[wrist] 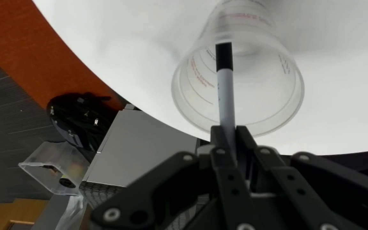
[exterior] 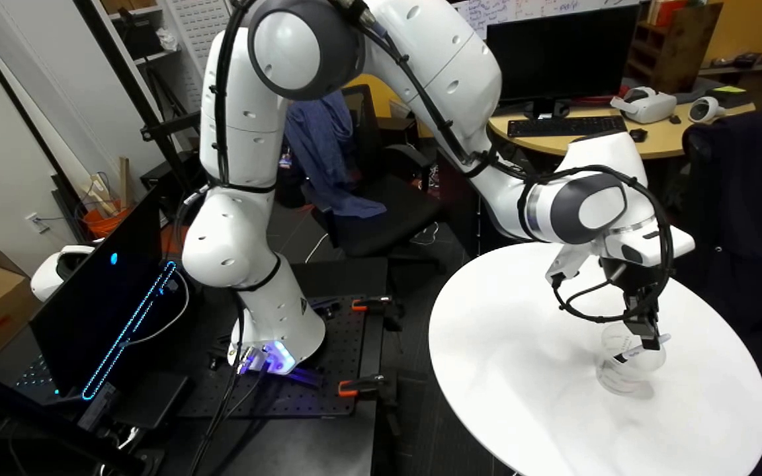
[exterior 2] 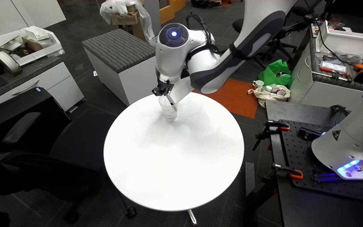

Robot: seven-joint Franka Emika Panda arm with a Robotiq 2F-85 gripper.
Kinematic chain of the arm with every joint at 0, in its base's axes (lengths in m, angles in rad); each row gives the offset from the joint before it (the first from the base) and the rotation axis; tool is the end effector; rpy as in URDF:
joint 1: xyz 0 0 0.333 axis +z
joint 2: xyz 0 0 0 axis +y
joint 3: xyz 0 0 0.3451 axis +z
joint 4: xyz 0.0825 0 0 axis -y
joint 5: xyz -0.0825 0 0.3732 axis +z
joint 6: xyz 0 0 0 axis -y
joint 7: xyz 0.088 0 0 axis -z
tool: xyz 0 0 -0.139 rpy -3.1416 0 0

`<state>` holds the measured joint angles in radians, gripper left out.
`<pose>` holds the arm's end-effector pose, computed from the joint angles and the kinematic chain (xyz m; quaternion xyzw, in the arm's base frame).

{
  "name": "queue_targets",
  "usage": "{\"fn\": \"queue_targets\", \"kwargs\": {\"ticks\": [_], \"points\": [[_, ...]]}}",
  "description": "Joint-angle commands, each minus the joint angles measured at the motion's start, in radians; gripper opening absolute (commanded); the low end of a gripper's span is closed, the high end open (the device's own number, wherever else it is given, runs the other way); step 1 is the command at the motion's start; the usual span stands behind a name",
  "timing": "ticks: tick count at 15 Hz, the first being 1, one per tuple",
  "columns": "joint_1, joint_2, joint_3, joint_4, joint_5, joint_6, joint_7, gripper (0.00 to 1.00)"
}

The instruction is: Take the pen out of the cup and put it on the table, move the cup to the left side of the table, then put the pen in the cup

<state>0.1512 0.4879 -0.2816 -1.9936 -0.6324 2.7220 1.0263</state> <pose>0.6422 -0.0608 0.2476 0.9322 -0.2653 0.1930 0.1530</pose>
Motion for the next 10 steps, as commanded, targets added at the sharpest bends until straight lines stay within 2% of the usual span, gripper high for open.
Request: {"fn": "queue_targets", "kwargs": {"ticks": [1,5,10], "points": [[0.054,-0.124,-0.045,-0.098,-0.035,-0.057,0.036,0.03],[0.070,-0.235,-0.056,-0.165,-0.166,-0.087,0.123,0.03],[0.010,-0.335,0.016,-0.198,-0.359,-0.095,0.279,0.03]]}}
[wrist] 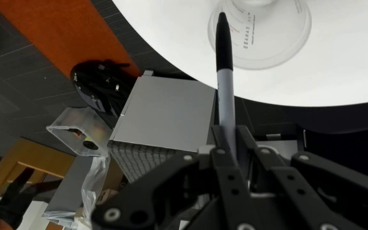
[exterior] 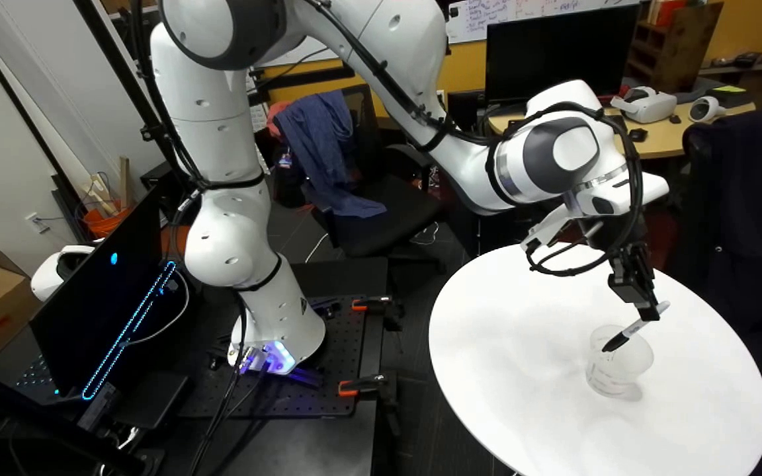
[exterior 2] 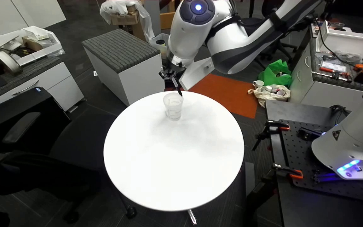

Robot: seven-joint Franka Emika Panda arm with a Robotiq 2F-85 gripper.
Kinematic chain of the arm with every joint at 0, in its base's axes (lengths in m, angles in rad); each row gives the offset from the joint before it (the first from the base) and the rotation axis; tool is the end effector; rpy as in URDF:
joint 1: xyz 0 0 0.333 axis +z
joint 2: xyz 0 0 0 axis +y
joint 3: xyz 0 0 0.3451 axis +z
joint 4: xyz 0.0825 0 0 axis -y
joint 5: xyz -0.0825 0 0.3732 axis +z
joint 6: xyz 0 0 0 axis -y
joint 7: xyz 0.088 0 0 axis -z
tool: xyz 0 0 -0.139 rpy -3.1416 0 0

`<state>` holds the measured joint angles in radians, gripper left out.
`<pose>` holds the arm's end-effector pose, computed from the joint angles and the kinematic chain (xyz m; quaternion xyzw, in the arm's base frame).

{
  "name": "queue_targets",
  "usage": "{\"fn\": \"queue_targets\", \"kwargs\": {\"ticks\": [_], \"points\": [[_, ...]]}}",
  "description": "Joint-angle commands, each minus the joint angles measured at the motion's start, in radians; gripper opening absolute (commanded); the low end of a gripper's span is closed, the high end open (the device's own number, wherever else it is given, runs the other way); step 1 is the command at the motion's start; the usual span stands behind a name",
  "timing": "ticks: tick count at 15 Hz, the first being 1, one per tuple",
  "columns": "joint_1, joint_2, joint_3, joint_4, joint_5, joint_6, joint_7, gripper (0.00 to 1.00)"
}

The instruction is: Take the pen out of the cup and put it on the table, move the cup to the left side of the table, then put the pen in the cup

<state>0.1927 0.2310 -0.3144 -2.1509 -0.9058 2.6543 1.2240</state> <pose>0.5921 -0.0580 0.3286 0.9128 -0.2651 0.2494 0.1852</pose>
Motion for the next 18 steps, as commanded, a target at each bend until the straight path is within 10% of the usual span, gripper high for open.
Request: {"fn": "queue_targets", "kwargs": {"ticks": [1,11,18], "points": [[-0.046,-0.093,0.068,-0.047,-0.104,-0.021,0.094,0.03],[0.023,-0.097,0.058,-0.054,-0.172,0.046,0.068,0.03],[0.012,-0.093,0.112,-0.099,-0.010,0.078,-0.162,0.03]]}}
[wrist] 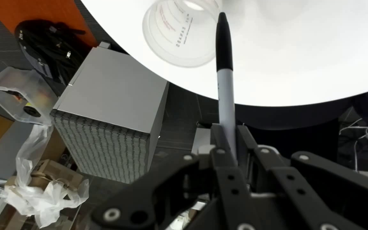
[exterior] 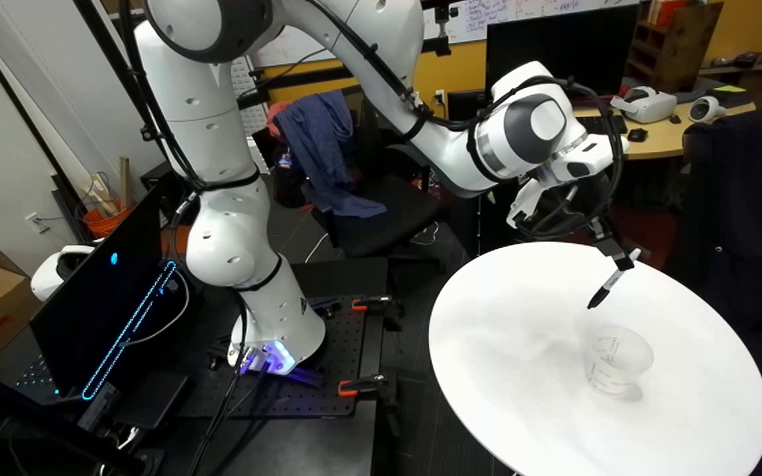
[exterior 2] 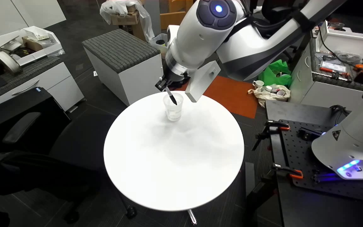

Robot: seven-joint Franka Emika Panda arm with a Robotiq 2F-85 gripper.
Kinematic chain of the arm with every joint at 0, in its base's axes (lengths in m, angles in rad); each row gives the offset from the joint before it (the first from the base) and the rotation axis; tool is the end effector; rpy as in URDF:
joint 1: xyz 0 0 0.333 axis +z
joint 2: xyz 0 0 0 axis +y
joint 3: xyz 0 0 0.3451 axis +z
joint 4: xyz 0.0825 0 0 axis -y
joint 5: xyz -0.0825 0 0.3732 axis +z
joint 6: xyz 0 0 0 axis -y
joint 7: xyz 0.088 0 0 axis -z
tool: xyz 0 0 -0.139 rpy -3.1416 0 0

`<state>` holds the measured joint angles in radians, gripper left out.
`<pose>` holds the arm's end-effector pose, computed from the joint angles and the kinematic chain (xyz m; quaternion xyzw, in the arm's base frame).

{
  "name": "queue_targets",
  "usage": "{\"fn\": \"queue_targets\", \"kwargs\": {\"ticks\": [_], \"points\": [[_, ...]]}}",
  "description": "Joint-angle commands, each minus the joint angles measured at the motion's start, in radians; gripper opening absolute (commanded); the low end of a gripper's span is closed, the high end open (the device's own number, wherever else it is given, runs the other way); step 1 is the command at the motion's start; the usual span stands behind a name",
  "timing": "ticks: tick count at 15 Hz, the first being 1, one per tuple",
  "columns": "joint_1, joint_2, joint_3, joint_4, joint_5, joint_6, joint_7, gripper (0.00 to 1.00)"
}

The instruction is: Take the pen out of the cup and put it on the table, move the cup to the left side of the table, then put the pen in the cup

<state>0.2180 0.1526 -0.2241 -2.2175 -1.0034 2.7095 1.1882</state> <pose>0.5754 0.0166 0.3443 0.9347 -0.1525 0.2792 0.1587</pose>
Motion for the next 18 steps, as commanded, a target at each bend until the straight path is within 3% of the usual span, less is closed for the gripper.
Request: {"fn": "queue_targets", "kwargs": {"ticks": [1,2,3,9,18], "points": [[-0.015,-0.016,0.031,-0.038,0.133,0.013,-0.178,0.03],[-0.016,-0.014,0.039,-0.042,0.182,0.006,-0.231,0.03],[-0.073,-0.015,0.103,-0.043,0.222,-0.006,-0.280,0.03],[-0.105,-0.005,0.153,-0.020,0.419,-0.114,-0.472,0.03],[-0.107,0.021,0.154,0.038,0.444,-0.275,-0.491,0.03]]}}
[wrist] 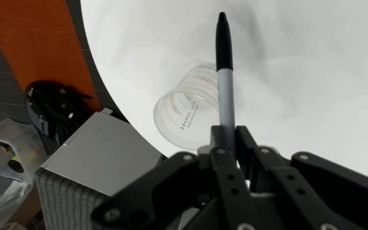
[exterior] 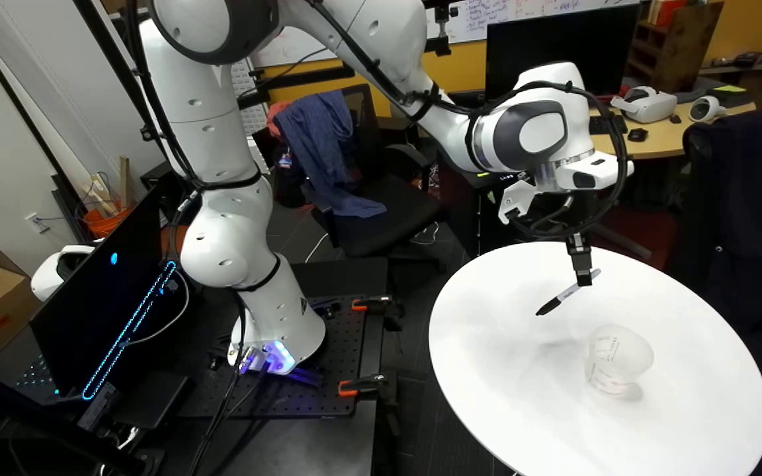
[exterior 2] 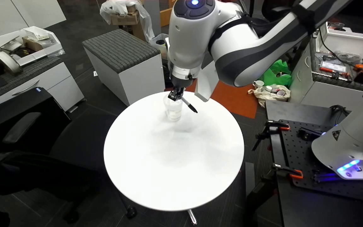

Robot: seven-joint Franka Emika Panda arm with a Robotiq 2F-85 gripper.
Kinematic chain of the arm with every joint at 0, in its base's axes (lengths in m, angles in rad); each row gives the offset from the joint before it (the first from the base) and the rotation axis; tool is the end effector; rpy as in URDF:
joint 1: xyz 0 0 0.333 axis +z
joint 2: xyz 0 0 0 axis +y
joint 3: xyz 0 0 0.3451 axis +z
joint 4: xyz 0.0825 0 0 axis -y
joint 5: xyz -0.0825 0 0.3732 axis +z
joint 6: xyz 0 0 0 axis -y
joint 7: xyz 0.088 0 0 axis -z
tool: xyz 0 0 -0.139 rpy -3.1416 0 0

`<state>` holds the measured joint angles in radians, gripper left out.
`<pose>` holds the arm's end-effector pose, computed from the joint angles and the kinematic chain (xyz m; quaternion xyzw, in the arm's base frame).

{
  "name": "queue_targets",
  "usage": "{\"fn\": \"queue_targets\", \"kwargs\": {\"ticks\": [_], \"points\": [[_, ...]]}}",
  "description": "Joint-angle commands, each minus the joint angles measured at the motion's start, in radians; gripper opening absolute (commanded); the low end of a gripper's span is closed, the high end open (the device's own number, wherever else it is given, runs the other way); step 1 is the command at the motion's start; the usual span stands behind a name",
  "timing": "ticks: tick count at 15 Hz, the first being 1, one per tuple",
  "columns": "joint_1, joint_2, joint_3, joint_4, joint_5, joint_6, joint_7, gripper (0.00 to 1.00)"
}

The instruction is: Take the pen out of the cup and put it on the table, move the cup to the left side of the table, then put the pen in the cup

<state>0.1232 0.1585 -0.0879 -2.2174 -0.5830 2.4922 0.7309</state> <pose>0.5592 0.0125 0.3231 0.9723 -0.1193 0.1229 0.1590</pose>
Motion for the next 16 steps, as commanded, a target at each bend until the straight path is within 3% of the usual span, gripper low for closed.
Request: {"fn": "queue_targets", "kwargs": {"ticks": [1,3,4,5,7,13,16], "points": [[-0.012,0.019,0.018,0.043,0.022,-0.067,-0.032,0.03],[-0.011,0.026,0.019,0.053,0.023,-0.085,-0.035,0.03],[-0.011,0.029,0.020,0.057,0.024,-0.092,-0.035,0.38],[-0.011,0.032,0.020,0.062,0.025,-0.097,-0.035,0.39],[-0.011,0.037,0.019,0.068,0.026,-0.102,-0.036,0.52],[-0.011,0.046,0.017,0.084,0.026,-0.115,-0.034,0.99],[-0.008,0.044,0.011,0.089,0.006,-0.114,-0.008,1.00]]}}
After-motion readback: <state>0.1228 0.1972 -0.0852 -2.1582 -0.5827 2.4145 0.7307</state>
